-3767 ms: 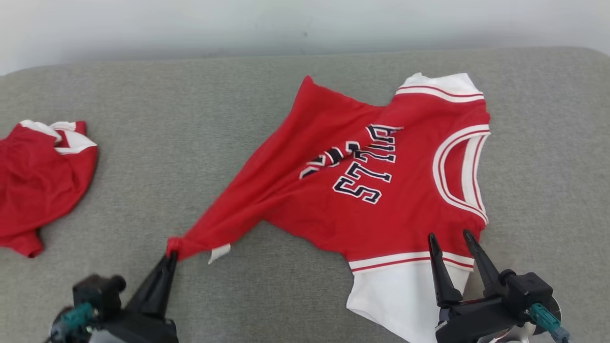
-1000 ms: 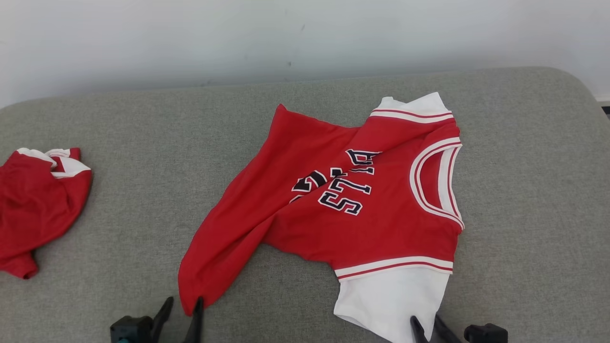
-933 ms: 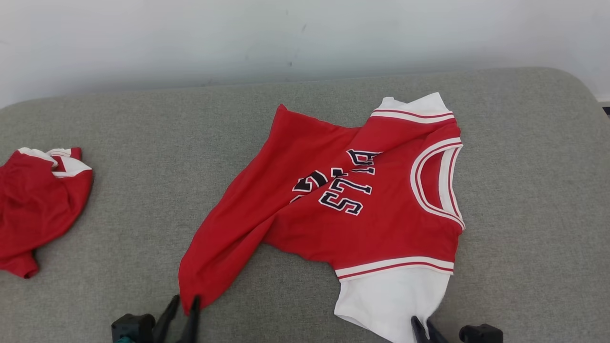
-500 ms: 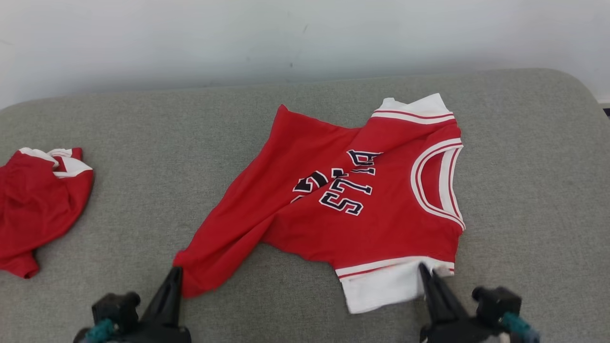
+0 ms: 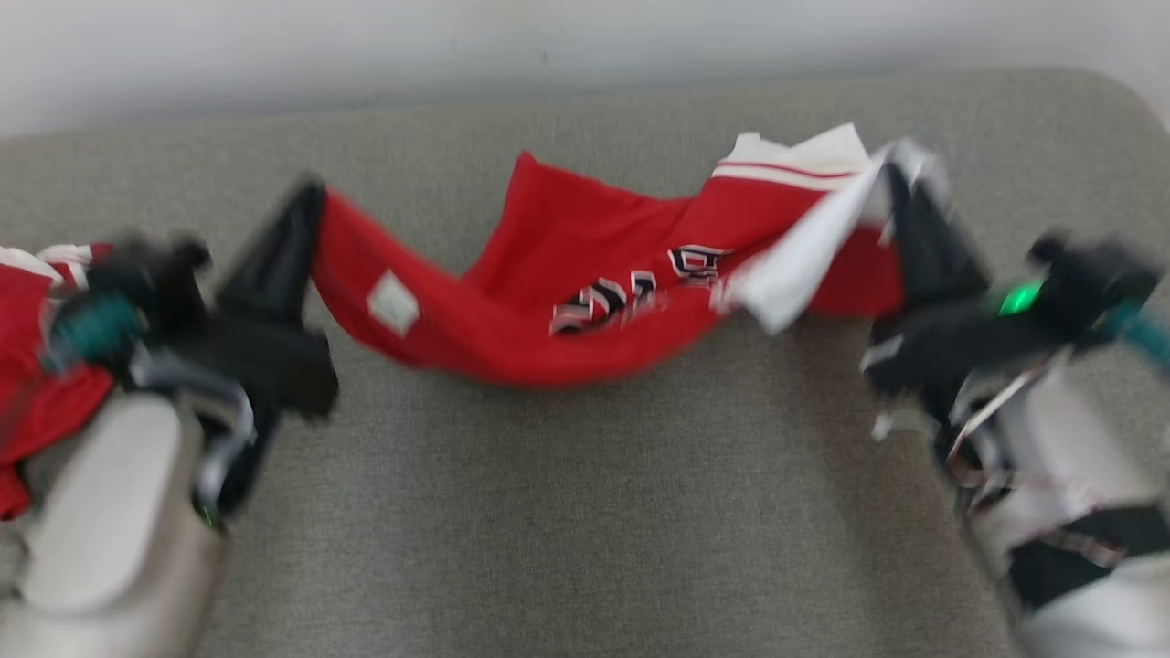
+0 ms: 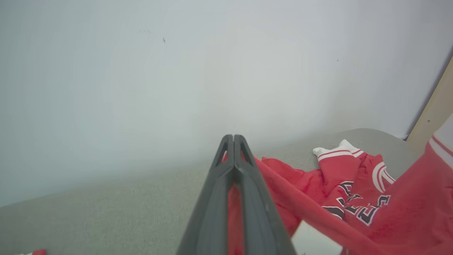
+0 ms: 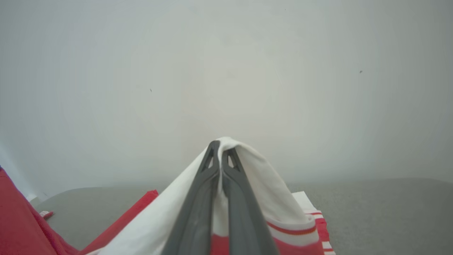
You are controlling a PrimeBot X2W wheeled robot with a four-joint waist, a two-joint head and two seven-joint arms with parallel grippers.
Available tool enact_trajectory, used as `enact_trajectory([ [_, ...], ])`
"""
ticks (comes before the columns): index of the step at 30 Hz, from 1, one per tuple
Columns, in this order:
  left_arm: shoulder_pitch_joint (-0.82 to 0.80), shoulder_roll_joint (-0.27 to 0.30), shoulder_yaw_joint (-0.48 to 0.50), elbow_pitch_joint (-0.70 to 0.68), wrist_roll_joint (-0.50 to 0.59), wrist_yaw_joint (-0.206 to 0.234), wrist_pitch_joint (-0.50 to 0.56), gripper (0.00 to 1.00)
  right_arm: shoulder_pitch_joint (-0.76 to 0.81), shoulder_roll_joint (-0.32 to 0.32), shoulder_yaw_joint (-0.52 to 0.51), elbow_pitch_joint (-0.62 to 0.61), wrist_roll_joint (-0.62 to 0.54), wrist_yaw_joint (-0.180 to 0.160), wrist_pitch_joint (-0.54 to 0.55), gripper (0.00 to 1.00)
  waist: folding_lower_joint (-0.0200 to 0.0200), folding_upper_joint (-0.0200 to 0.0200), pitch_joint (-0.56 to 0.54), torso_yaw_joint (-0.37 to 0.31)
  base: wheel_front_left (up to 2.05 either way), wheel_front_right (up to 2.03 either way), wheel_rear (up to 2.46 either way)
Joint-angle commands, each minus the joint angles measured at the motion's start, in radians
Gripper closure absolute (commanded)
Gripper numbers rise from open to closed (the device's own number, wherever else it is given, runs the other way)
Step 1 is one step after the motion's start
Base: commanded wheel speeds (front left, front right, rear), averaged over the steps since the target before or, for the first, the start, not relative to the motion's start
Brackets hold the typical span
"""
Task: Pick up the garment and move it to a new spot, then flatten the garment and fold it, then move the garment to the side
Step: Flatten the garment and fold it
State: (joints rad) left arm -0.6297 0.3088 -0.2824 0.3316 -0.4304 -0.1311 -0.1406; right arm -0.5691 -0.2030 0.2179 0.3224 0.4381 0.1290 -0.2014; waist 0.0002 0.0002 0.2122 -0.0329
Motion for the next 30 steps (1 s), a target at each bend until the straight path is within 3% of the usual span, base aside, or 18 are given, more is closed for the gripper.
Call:
enact_trajectory([
  [1,-0.096,0.019,-0.002,-0.008,-0.025,0.002,0.022,1.0,-0.088,-0.031,-0.007,-0.014,0.026,0.003,0.014,1.0,-0.0002,-0.0002,0.099,0.0,0.0,0.0,0.0],
  [8,-0.54,0.048,-0.031,0.06,-0.109,0.002,0.1,1.0,-0.507,-0.135,-0.049,0.001,0.111,0.003,0.125,1.0,-0.0002,-0.0002,0.284,0.004,0.0,0.0,0.0],
  [13,-0.832,0.026,-0.043,0.16,-0.154,0.002,0.121,1.0,-0.821,-0.185,-0.074,0.074,0.124,0.003,0.207,1.0,-0.0002,-0.0002,0.373,0.007,0.0,0.0,0.0],
  [22,-1.239,0.02,-0.049,0.376,-0.182,0.002,0.116,1.0,-1.264,-0.191,-0.074,0.3,0.046,0.003,0.261,1.0,-0.0002,-0.0002,0.455,-0.011,0.0,0.0,0.0],
  [30,-1.462,0.007,-0.101,0.533,-0.203,0.002,0.087,1.0,-1.547,-0.176,-0.024,0.524,-0.029,0.003,0.228,1.0,-0.0002,-0.0002,0.486,-0.016,0.0,0.0,0.0],
])
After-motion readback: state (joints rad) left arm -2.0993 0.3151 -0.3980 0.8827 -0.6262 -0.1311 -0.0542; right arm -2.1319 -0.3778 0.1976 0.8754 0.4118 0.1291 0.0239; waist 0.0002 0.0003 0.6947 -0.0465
